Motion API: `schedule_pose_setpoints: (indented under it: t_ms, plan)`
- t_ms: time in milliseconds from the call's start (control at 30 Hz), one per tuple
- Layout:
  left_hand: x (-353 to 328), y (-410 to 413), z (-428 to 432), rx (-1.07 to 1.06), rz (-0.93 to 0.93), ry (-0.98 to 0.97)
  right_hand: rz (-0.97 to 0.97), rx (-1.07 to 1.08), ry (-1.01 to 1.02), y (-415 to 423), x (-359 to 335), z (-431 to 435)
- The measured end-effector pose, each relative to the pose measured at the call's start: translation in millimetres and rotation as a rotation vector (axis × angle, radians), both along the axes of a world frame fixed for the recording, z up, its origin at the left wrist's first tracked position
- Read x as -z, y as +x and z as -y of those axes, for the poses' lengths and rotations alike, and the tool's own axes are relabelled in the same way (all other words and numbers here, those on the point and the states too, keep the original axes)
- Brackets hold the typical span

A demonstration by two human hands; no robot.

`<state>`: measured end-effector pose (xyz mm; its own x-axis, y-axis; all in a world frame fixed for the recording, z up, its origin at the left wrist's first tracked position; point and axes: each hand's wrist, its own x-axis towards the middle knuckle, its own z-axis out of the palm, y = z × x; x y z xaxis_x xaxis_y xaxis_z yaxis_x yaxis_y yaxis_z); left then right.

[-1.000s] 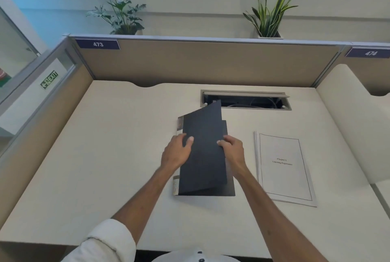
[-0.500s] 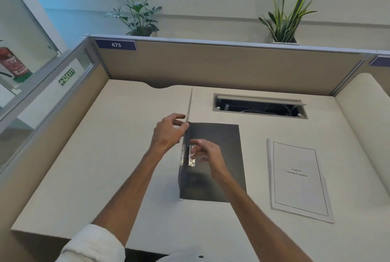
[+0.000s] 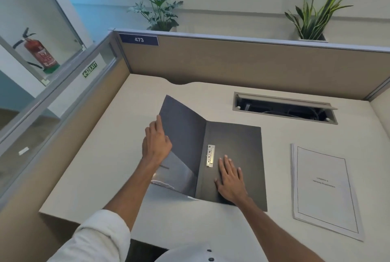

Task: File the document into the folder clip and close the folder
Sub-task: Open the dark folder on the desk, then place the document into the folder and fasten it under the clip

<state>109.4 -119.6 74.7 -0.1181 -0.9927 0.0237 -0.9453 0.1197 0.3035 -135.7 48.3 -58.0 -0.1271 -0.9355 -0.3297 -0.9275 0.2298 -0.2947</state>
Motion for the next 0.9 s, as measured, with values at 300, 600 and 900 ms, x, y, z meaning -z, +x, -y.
schedule_pose_setpoints:
  t_ms: [300, 600, 900]
  plan:
    - [99, 32, -10, 0.063, 0.153, 0.163, -0.007, 0.013, -0.01, 0, 9, -5]
    - [125, 28, -15, 0.107, 0.176, 0.281, -0.011, 0.025, -0.019, 2, 7, -7]
    - [114, -23, -15, 0.512, 0.047, 0.132, 0.047, 0.136, -0.109, -1, -9, 2]
